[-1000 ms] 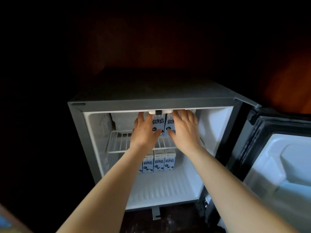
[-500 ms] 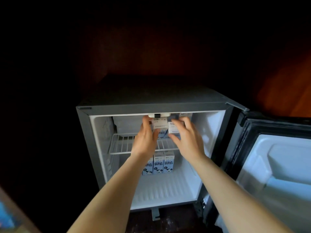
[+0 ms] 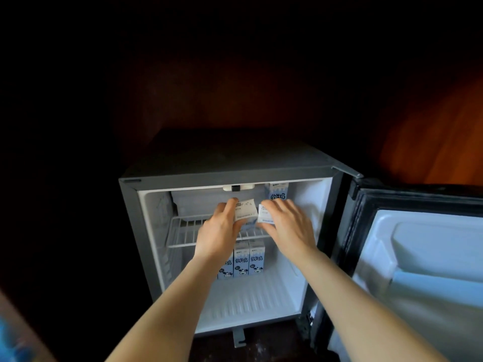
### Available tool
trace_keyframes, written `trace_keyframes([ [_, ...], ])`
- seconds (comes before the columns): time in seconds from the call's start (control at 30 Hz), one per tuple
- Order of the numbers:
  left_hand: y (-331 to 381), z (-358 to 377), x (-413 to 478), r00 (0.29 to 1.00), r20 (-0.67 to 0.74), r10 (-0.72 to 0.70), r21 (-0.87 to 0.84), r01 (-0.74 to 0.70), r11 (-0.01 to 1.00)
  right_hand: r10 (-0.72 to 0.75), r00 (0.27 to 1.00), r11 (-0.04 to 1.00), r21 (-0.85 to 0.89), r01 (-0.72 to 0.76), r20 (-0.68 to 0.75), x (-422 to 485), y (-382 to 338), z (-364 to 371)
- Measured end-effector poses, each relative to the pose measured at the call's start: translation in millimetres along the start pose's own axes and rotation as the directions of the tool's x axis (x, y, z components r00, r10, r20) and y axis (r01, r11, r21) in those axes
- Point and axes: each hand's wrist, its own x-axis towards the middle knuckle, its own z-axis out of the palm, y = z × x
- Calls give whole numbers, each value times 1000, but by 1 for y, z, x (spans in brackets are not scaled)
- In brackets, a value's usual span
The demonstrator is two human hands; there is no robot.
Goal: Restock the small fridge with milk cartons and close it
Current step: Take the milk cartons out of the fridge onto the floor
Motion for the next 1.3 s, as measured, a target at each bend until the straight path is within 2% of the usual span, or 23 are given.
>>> trace_keyframes([
  [0.37,46,-57,-30,990,-14,141,-42,-142,989,-75,997,996,-53,73,-32,-28,0,-87],
  [0.43,60,-67,-39,983,7,182,-57,-181,982,-105,993,990,-96,100,-47,-40,3,-109],
  [0.53,84,-78,-50,971,56,233,-84,-228,970,-93,995,985,-144,97,36,-59,9,-143],
  [0.73,136,-93,-63,936,177,305,-155,-279,948,-102,992,963,-243,119,80,-91,31,-204],
  [0.87,173,-91,-73,898,232,374,-187,-337,923,-60,990,948,-305,97,128,-118,50,-239],
  [1.03,216,-70,-90,836,333,437,-242,-372,896,74,970,919,-394,24,230,-160,78,-262],
  [1.3,272,-5,-136,706,530,470,-333,-336,881,244,900,924,-368,-103,362,-246,123,-266],
])
